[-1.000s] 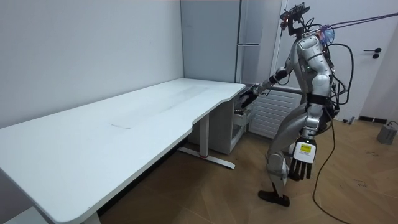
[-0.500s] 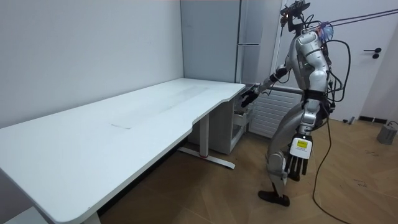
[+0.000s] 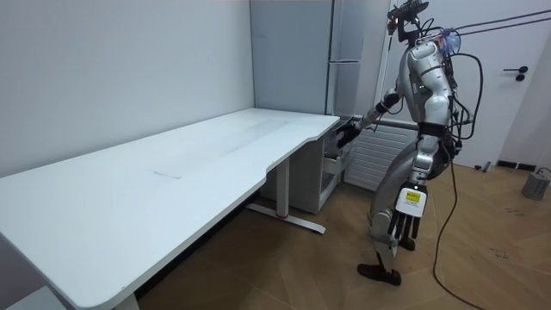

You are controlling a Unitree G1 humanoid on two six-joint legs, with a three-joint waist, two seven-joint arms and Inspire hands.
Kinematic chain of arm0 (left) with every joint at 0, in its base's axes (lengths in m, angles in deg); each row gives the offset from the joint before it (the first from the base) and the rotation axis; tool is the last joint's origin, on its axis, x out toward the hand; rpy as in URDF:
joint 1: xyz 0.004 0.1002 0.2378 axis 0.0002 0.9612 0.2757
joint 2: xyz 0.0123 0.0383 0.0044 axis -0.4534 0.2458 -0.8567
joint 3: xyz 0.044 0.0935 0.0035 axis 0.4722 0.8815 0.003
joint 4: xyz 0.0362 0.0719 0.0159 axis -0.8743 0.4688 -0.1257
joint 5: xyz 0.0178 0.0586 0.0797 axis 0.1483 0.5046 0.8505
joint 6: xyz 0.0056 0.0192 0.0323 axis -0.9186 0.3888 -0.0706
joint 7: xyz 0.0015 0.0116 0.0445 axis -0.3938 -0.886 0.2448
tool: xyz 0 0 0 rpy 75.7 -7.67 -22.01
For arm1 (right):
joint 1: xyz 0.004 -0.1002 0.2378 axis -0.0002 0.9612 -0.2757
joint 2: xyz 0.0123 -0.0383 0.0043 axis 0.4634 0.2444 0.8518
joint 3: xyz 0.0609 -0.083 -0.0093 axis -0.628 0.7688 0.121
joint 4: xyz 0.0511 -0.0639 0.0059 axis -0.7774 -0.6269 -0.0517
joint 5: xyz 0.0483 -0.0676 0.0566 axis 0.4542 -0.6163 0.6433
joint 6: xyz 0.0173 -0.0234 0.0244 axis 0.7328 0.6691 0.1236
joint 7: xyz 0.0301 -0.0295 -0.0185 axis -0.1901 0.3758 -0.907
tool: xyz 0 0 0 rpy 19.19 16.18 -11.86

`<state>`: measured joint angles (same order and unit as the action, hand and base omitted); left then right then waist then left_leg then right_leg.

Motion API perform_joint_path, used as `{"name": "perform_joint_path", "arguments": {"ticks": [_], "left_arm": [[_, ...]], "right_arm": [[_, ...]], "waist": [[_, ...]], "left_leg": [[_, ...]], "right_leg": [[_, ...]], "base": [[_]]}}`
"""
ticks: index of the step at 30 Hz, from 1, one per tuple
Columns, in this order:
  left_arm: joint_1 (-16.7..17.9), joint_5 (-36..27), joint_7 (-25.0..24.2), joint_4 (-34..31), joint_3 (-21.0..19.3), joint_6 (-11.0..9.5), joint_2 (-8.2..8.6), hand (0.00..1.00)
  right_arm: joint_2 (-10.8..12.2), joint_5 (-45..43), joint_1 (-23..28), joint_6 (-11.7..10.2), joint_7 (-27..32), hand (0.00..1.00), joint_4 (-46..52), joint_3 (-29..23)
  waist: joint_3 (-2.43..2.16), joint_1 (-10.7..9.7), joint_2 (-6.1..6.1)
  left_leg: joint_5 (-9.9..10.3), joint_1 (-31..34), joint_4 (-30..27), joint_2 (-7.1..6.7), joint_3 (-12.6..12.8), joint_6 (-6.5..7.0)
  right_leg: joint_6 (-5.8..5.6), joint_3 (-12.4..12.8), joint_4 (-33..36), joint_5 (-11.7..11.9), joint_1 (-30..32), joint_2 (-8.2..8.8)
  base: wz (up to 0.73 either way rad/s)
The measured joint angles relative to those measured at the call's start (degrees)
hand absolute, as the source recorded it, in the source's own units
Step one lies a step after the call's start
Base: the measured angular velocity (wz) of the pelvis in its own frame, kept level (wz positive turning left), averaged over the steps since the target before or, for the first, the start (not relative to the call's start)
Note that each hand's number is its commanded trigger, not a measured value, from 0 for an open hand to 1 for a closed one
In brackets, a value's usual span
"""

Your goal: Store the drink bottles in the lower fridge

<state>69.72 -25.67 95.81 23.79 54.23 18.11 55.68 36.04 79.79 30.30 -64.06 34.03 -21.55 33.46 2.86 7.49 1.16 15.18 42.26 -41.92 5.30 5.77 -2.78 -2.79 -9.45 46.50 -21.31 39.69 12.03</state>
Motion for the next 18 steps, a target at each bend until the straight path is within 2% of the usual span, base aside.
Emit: {"name": "perform_joint_path", "arguments": {"ticks": [5,8,10,11,18], "left_arm": [[0.07,0.04,1.94,-0.18,-0.05,0.11,0.10,0.00],[0.07,0.04,3.28,-0.62,-0.01,0.11,0.12,0.00],[0.07,0.04,3.70,-0.86,-0.02,0.06,0.09,0.00],[0.15,0.12,3.86,-0.81,-0.03,0.06,0.08,0.00],[0.16,0.27,5.19,-1.01,-0.07,0.46,0.04,0.00]], "right_arm": [[-0.11,-0.15,1.71,-1.66,3.75,0.00,0.00,-3.93],[-0.28,-0.33,2.03,-1.83,6.34,0.00,-0.22,-5.56],[-0.59,-0.28,2.80,-2.00,7.73,0.00,-0.44,-5.63],[-0.63,-0.11,3.52,-2.12,8.64,0.00,-0.46,-5.96],[-0.52,0.37,5.84,-2.17,15.26,0.00,-2.32,-6.06]], "waist": [[-0.11,-0.86,-0.17],[-0.18,-1.62,-0.28],[-0.19,-2.00,-0.29],[-0.37,-2.21,-0.36],[-0.43,-2.53,-0.46]], "left_leg": [[-0.03,-0.22,0.27,-0.06,0.00,-0.04],[-0.08,-0.33,0.58,-0.05,0.03,-0.06],[-0.11,-0.88,0.83,-0.06,0.09,-0.05],[-0.10,-1.12,0.91,-0.05,0.09,-0.03],[-0.19,-1.68,1.32,-0.04,0.10,0.11]], "right_leg": [[0.01,0.04,-0.16,0.01,-0.13,-0.05],[-0.01,0.06,-0.66,0.20,-0.24,-0.18],[-0.08,0.04,-1.11,0.31,-0.88,-0.19],[-0.15,-0.10,-1.43,0.35,-1.31,-0.20],[-0.35,-0.25,-2.20,0.61,-2.20,-0.35]], "base": [[0.00],[-0.02],[0.00],[0.00],[0.00]]}}
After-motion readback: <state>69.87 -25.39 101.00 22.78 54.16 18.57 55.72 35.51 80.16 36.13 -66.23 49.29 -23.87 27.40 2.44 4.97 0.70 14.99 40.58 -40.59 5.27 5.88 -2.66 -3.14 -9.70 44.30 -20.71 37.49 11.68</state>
